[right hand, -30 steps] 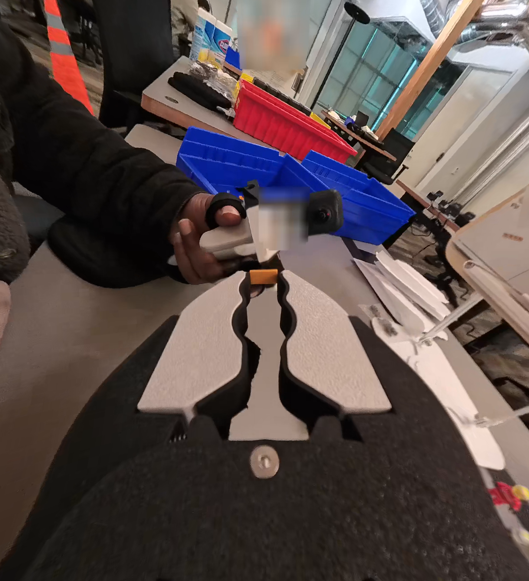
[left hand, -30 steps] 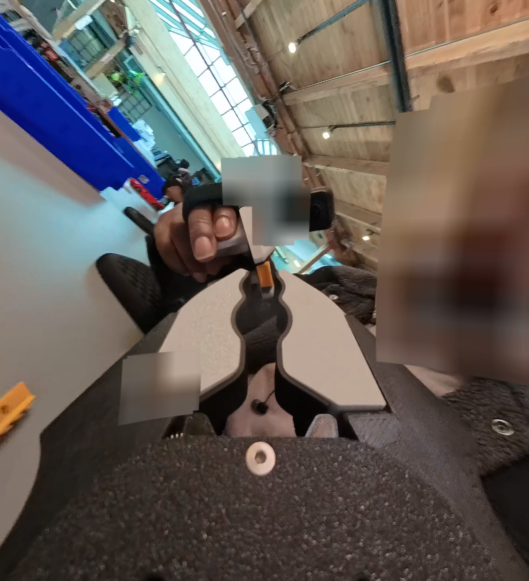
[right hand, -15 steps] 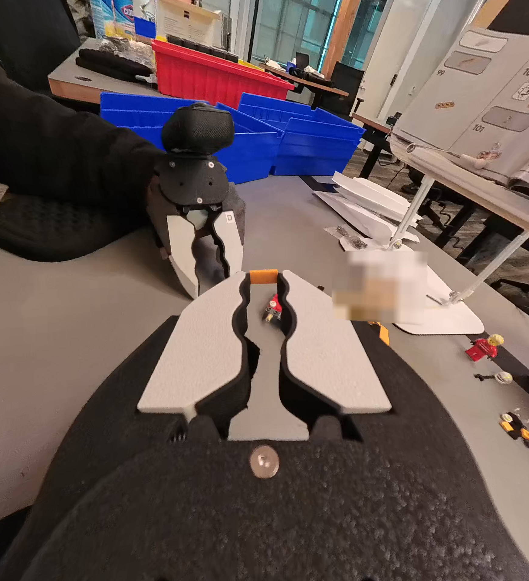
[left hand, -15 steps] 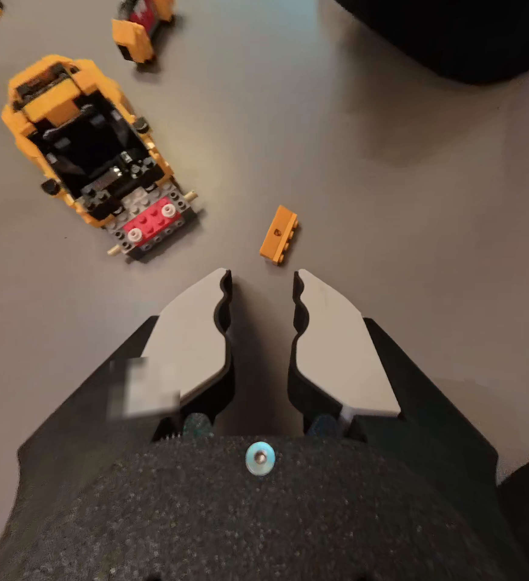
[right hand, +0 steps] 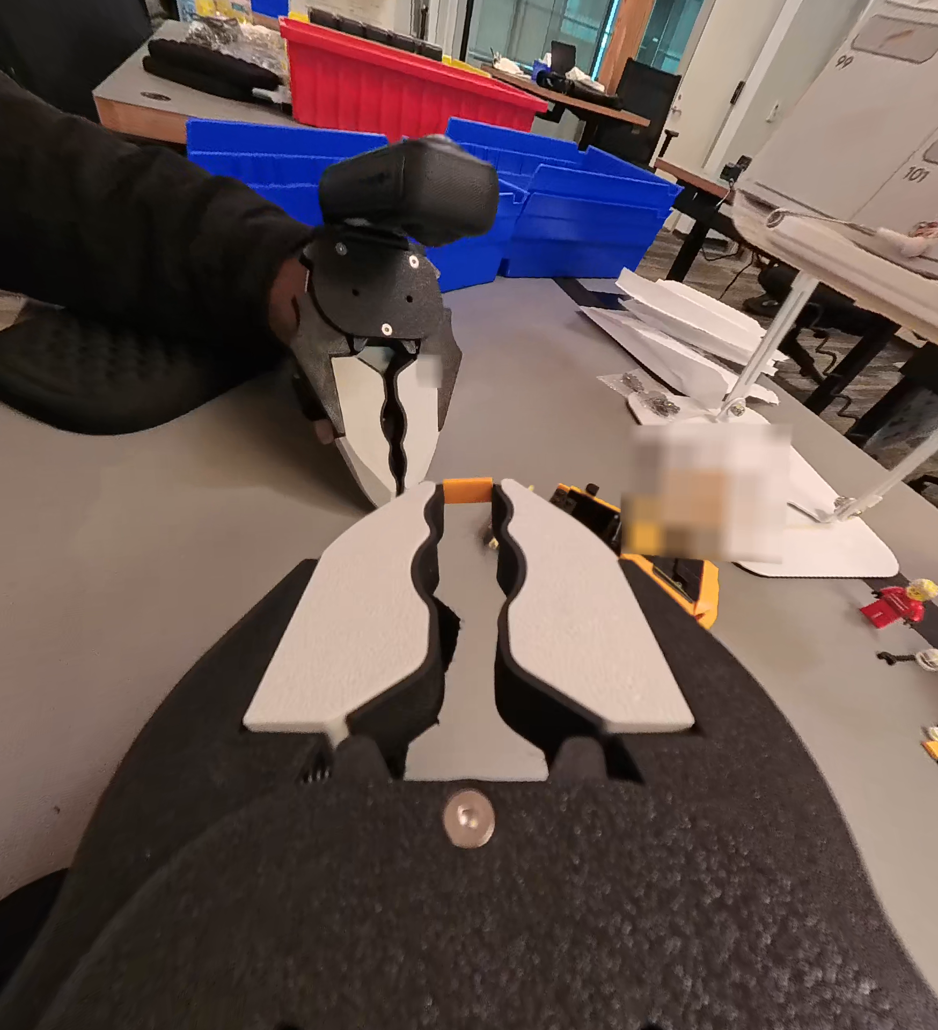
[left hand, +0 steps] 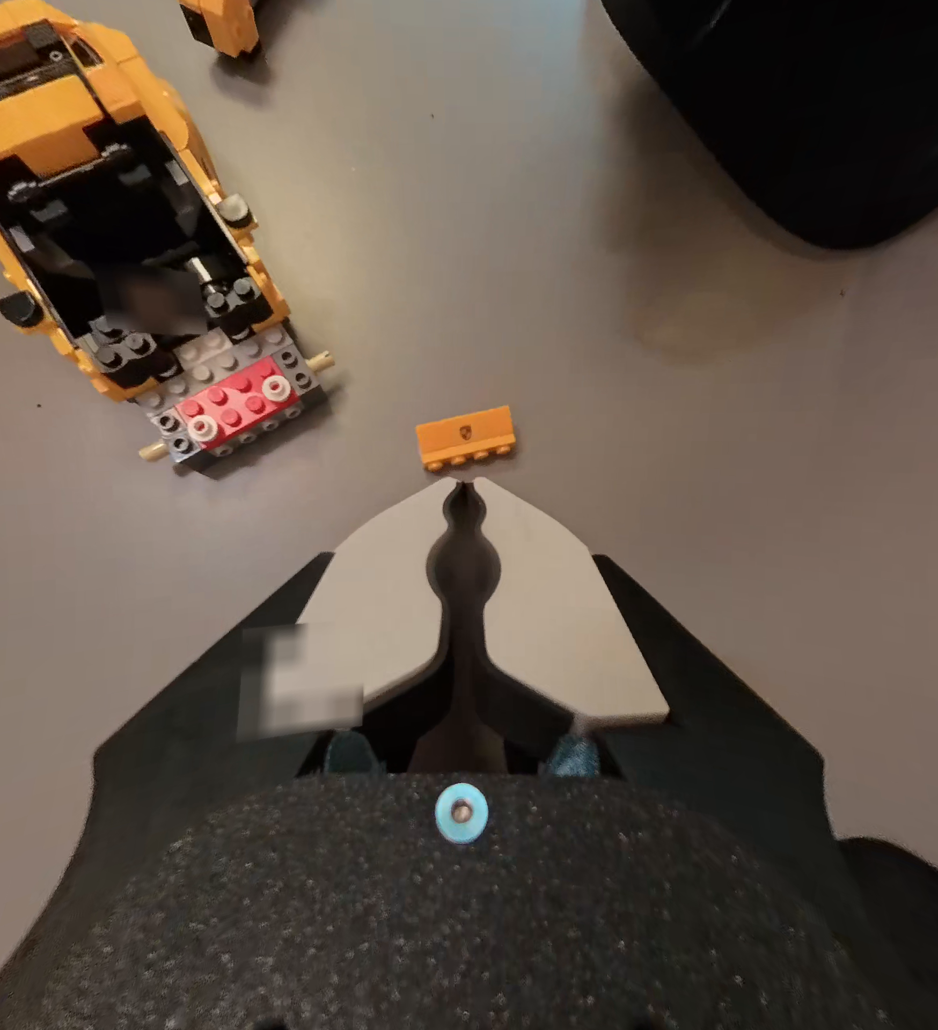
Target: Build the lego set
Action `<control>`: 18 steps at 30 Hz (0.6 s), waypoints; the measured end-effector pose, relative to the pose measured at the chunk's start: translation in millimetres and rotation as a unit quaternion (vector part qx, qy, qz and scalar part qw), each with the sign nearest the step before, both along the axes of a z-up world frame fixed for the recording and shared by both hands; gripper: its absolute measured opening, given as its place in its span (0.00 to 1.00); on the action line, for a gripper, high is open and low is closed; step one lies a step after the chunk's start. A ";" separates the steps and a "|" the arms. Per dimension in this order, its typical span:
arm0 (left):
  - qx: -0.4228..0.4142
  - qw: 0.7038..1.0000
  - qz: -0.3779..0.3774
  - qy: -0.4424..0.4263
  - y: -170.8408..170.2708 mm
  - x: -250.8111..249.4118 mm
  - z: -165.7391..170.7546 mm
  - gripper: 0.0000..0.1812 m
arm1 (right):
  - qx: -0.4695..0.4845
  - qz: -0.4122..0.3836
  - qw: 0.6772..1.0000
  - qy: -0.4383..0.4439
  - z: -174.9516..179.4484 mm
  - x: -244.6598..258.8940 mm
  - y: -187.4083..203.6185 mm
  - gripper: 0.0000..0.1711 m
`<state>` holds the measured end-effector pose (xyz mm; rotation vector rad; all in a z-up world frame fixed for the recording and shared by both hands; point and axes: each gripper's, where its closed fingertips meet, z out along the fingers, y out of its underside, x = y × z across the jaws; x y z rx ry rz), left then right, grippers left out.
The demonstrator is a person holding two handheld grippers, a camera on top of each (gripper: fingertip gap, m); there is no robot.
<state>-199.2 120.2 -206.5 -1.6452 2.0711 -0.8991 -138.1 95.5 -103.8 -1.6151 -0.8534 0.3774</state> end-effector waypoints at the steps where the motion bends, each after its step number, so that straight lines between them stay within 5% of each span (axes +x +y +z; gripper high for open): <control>1: 0.003 1.000 0.009 0.001 -1.3 0.3 -0.2 0.00 | -0.003 0.001 1.000 -0.004 -1.7 -0.9 -0.2 0.09; 8: 0.100 0.994 -0.039 -0.008 2.5 -5.1 7.7 0.10 | -0.018 0.006 1.000 -0.008 -8.0 -4.5 0.0 0.09; 18: 0.156 0.955 -0.251 0.019 -1.5 14.2 6.1 0.16 | -0.027 0.004 1.000 -0.015 -13.7 -3.1 0.8 0.09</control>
